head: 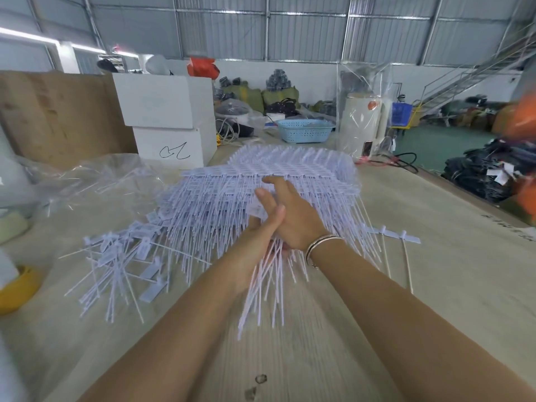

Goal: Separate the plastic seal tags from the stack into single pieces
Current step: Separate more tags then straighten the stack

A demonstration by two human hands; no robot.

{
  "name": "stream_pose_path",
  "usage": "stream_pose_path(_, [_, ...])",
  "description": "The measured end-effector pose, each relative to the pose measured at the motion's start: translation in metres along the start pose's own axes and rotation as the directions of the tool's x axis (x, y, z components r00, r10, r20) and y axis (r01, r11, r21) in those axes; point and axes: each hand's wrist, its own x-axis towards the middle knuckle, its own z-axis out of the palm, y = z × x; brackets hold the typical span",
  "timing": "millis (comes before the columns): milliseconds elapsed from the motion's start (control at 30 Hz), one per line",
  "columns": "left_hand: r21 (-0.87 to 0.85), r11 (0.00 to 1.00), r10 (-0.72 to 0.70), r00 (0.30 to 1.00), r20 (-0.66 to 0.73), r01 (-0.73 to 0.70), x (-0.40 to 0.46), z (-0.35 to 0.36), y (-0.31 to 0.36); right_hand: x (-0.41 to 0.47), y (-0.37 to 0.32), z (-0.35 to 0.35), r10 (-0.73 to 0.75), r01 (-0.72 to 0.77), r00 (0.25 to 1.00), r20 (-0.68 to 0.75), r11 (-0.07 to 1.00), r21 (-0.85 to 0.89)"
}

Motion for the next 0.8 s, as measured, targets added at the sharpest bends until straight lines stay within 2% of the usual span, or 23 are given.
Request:
stream_pose_path(33, [-0.337, 0.941, 0.06, 0.977, 0.205, 0.013, -0.017, 0.008, -0.008, -0.003, 0.0, -0.001, -0.004, 0.004, 1.0, 0.009, 0.999, 0.034])
stream_pose_path(100, [-0.121, 0.992, 0.055, 0.954, 0.294, -0.019, -0.021, 0.009, -0.002, -0.006, -0.001, 0.002, -0.002, -0.002, 1.0, 0.02, 0.987, 0.161])
stream_pose_path(133, [-0.16, 0.984, 0.122, 0.943, 0.31, -0.075, -0.019, 0.007, -0.006, -0.008, -0.003, 0.003, 0.031, -0.033, 0.999, 0.012, 0.955, 0.293])
stream_pose_path(200, [-0.207, 0.97, 0.191, 0.923, 0.333, -0.126, -0.017, 0.008, -0.01, -0.01, -0.006, 0.003, 0.143, -0.116, 0.99, 0.001, 0.799, 0.59])
stream_pose_path(233, [-0.255, 0.962, 0.175, 0.934, 0.31, -0.095, -0.016, 0.01, -0.008, -0.012, -0.007, 0.001, 0.196, -0.147, 0.981, 0.007, 0.712, 0.687])
stream_pose_path(300, [-0.34, 0.938, 0.146, 0.968, 0.203, -0.07, -0.012, 0.008, -0.008, -0.019, -0.009, -0.003, 0.298, -0.21, 0.954, 0.022, 0.616, 0.759])
stream_pose_path(367, [-0.371, 0.924, 0.127, 0.989, 0.079, -0.089, -0.01, 0.004, -0.007, -0.029, -0.01, -0.004, 0.352, -0.293, 0.932, 0.092, 0.577, 0.763])
stream_pose_path(433, [-0.458, 0.885, 0.085, 0.996, -0.008, -0.08, -0.007, -0.001, -0.006, -0.035, -0.018, -0.003, 0.357, -0.406, 0.905, 0.231, 0.564, 0.719])
stream_pose_path(500, [-0.52, 0.85, 0.05, 0.996, -0.068, -0.078, -0.005, -0.004, -0.005, -0.04, -0.029, 0.0, 0.308, -0.505, 0.862, 0.403, 0.585, 0.634])
stream_pose_path(567, [-0.499, 0.861, 0.061, 0.994, -0.092, -0.099, -0.004, -0.003, -0.006, -0.046, -0.042, 0.003, 0.252, -0.551, 0.81, 0.529, 0.634, 0.542])
stream_pose_path(667, [-0.344, 0.928, 0.11, 0.987, -0.116, -0.144, -0.005, -0.003, -0.002, -0.048, -0.054, 0.014, 0.256, -0.552, 0.785, 0.564, 0.702, 0.45])
stream_pose_path(733, [-0.247, 0.96, 0.105, 0.989, -0.108, -0.129, -0.002, -0.007, 0.0, -0.045, -0.057, 0.023, 0.291, -0.544, 0.795, 0.533, 0.732, 0.411])
stream_pose_path(800, [-0.167, 0.979, 0.096, 0.988, -0.124, -0.116, 0.0, -0.013, 0.001, -0.043, -0.059, 0.031, 0.282, -0.521, 0.82, 0.499, 0.729, 0.444])
